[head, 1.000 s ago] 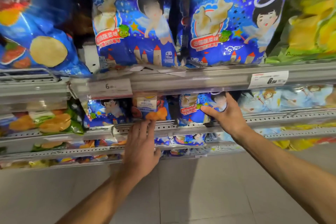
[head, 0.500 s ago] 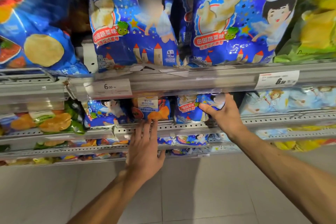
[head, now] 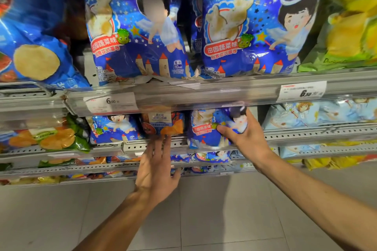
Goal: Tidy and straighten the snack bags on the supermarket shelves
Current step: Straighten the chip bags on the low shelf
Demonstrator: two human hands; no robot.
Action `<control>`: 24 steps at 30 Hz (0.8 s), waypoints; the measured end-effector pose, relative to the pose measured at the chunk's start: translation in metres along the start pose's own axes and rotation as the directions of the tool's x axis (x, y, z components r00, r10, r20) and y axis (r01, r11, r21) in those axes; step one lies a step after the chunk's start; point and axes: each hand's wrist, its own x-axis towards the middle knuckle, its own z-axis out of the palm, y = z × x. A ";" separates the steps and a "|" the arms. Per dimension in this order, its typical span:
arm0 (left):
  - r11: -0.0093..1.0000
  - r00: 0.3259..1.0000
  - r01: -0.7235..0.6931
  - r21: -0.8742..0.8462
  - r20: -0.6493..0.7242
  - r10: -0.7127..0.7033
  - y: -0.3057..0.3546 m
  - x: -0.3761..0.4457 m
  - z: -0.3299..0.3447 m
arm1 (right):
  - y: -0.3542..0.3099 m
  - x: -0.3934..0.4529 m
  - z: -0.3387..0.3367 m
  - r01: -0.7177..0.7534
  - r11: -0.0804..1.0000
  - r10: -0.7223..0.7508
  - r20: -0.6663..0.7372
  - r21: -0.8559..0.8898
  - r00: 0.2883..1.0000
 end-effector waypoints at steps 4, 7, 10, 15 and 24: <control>1.000 1.000 -0.001 -0.012 -0.002 0.001 -0.001 -0.001 0.001 | 0.002 -0.011 -0.017 -0.036 0.999 0.037 0.057 -0.029 0.998; 1.000 1.000 0.011 -0.018 0.000 -0.011 0.000 -0.001 0.002 | -0.009 0.012 -0.020 -0.060 0.998 0.060 0.012 -0.026 0.998; 1.000 1.000 0.012 -0.020 0.002 -0.012 -0.001 -0.001 0.002 | -0.015 0.047 -0.017 -0.115 0.993 0.115 -0.066 0.004 0.991; 0.999 1.000 0.018 -0.037 -0.006 -0.018 -0.001 -0.002 0.002 | 0.000 0.061 -0.014 -0.052 0.995 0.044 -0.091 -0.082 0.995; 0.999 1.000 0.010 -0.049 0.022 -0.009 -0.001 -0.004 -0.001 | 0.026 0.045 -0.038 -0.060 0.968 0.062 0.001 -0.243 0.998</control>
